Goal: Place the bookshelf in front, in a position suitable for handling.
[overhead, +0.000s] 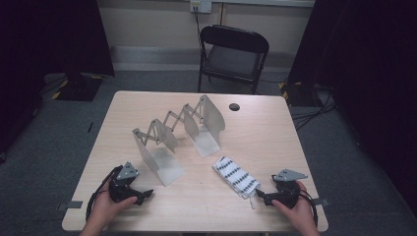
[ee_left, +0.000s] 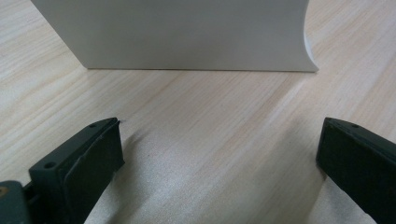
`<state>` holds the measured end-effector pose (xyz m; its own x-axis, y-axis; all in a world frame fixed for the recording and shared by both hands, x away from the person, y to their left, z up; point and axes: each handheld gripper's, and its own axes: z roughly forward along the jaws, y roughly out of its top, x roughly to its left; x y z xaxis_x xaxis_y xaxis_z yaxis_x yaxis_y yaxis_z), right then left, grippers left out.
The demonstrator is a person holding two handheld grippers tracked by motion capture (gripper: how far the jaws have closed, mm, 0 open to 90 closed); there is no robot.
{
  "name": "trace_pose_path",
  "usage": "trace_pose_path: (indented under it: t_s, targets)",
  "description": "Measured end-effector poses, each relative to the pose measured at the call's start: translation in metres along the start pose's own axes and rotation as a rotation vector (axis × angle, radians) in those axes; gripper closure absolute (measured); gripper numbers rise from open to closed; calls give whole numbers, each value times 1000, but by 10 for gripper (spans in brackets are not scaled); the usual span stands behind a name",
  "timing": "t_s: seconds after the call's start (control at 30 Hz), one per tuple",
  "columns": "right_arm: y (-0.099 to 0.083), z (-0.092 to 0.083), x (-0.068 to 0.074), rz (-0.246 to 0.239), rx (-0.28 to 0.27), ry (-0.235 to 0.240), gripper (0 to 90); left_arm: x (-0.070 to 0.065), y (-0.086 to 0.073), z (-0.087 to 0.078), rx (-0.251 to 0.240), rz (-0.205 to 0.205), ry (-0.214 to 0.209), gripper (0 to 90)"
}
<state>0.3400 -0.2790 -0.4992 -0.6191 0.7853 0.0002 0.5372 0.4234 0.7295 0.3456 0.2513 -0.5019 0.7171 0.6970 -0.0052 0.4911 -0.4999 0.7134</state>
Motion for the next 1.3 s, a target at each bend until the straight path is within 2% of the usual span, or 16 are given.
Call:
trace_pose_path:
  t_s: [0.7, 0.83, 0.87, 0.97, 1.0, 1.07, 1.17, 1.3]
  targets:
    - [0, 0, 0, -2, 0, 2, 119, 0, 0, 0, -1, -6, 8, 3]
    - [0, -1, 0, 11, 0, -7, 143, 0, 0, -1, -1, -7, 11, 9]
    - [2, -2, 1, 8, 21, -10, 163, -1, 0, -1, -5, -8, 15, 16]
    - [6, -6, 4, -7, 18, -6, 168, -1, -1, -1, -13, -18, 14, 37]
    - [9, -11, 6, -6, 4, 8, 234, -1, -1, -2, -13, -17, 18, 44]
    - [13, -16, 9, -11, -12, 10, 257, -1, -1, -2, -15, -22, 22, 53]
    - [18, -17, 11, 2, -23, 5, 256, -2, -1, -3, -17, -22, 26, 83]
    - [30, -15, 19, -14, -39, 5, 255, -4, -1, -7, -12, -8, 37, 152]
